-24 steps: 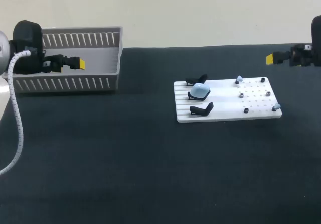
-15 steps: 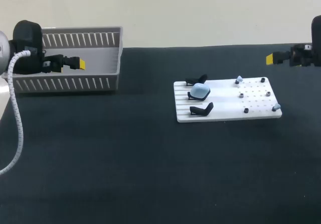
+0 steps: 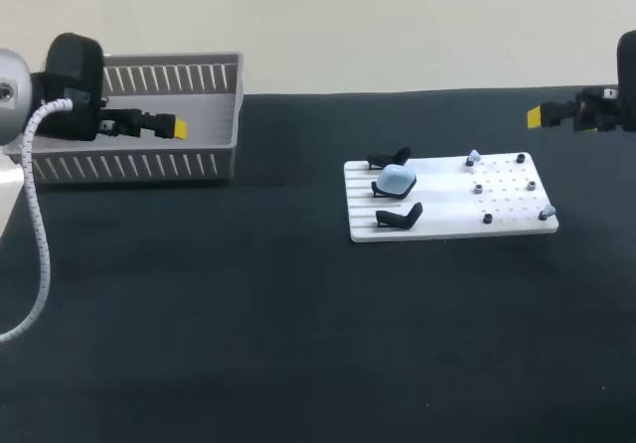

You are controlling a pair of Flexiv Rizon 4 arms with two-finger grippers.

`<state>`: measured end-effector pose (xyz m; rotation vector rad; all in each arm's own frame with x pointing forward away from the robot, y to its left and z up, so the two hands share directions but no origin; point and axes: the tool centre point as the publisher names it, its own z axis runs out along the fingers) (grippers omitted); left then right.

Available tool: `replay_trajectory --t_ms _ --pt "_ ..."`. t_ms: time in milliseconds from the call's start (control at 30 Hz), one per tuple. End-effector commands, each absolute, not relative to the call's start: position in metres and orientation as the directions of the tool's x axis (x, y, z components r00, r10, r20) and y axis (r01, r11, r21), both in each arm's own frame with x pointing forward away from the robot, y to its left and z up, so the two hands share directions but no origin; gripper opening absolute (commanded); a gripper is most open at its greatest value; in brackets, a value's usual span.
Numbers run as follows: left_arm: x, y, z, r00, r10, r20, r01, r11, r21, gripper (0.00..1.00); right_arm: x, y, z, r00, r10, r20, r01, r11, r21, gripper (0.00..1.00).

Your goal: Pick up each earbud case from the left stands, insert the matching earbuds, close the lid, and place the case in the box.

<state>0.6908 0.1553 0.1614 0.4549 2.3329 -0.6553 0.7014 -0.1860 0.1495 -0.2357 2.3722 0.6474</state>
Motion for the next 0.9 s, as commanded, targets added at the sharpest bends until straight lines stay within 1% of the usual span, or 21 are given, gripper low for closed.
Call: replay_trajectory --t_ms 33,300,633,900 --pt "0.689 0.156 0.163 -0.639 0.225 -0.735 0.656 0.658 -0.369 1.00 0.701 -0.186 0.150 -0.767 -0.001 -0.642 -0.326 0.862 0.388 1.00" --pt "0.688 0.132 0.164 -0.513 0.354 -0.782 0.812 0.496 -0.308 1.00 0.701 -0.186 0.150 -0.767 -0.001 -0.642 -0.326 0.862 0.388 1.00" --pt "0.694 0.098 0.166 -0.351 0.431 -0.831 0.919 0.327 -0.219 1.00 0.701 -0.186 0.150 -0.767 -0.001 -0.642 -0.326 0.862 0.388 1.00" --pt "0.695 0.081 0.170 -0.167 0.524 -0.835 0.977 0.200 -0.070 1.00 0.701 -0.186 0.150 -0.767 -0.001 -0.642 -0.326 0.862 0.388 1.00"
